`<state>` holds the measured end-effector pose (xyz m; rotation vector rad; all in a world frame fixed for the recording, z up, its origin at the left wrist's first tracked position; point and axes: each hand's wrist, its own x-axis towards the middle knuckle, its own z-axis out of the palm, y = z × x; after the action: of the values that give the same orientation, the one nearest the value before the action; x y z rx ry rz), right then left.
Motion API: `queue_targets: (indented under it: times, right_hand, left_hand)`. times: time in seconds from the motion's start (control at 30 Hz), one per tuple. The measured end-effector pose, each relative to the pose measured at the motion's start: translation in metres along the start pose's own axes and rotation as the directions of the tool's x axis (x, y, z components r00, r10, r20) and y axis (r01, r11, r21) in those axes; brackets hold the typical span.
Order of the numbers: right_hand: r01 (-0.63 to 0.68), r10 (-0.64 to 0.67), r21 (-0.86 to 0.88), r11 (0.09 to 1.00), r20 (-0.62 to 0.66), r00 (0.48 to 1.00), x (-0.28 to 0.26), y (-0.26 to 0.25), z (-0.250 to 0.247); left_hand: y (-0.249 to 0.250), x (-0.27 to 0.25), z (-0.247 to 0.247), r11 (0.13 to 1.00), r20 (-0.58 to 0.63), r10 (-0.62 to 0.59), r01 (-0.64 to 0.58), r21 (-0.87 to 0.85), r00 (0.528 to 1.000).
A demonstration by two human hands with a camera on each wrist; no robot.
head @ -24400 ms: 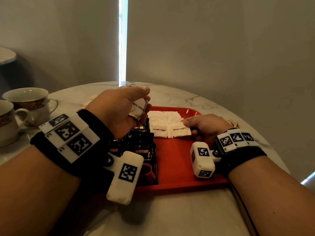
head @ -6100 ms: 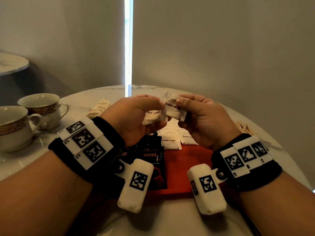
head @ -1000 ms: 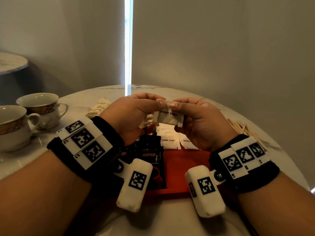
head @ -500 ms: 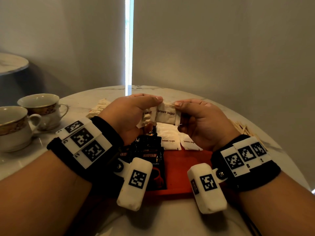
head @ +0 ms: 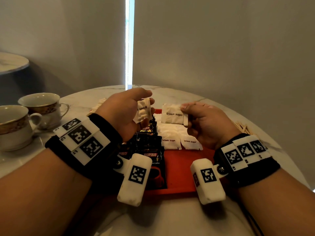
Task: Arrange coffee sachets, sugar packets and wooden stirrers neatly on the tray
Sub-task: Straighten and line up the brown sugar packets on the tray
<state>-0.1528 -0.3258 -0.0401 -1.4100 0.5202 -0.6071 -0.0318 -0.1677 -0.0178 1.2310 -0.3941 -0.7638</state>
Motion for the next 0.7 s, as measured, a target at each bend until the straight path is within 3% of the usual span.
queue_targets:
  times: [0.2,0.4,0.7]
  right_hand:
    - [-0.182,0.202,-0.301,0.936,0.035,0.979,-0.002,0.002,-0.012]
    - [-0.27,0.363,-0.461,0.845,0.124,0.924,-0.008,-0.003,-0.014]
    - [-0.266,0.381,-0.516,0.814,0.13,0.915,-0.005,-0.003,-0.012]
  left_hand:
    - [0.002,-0.004,0.001,1.0,-0.018,-0.001,0.001,-0.008,1.0]
    - [0.004,-0.009,0.003,1.0,-0.01,0.0,-0.001,-0.02,1.0]
    - [0.005,-0.013,0.005,0.996,0.022,0.013,-0.011,-0.087,1.0]
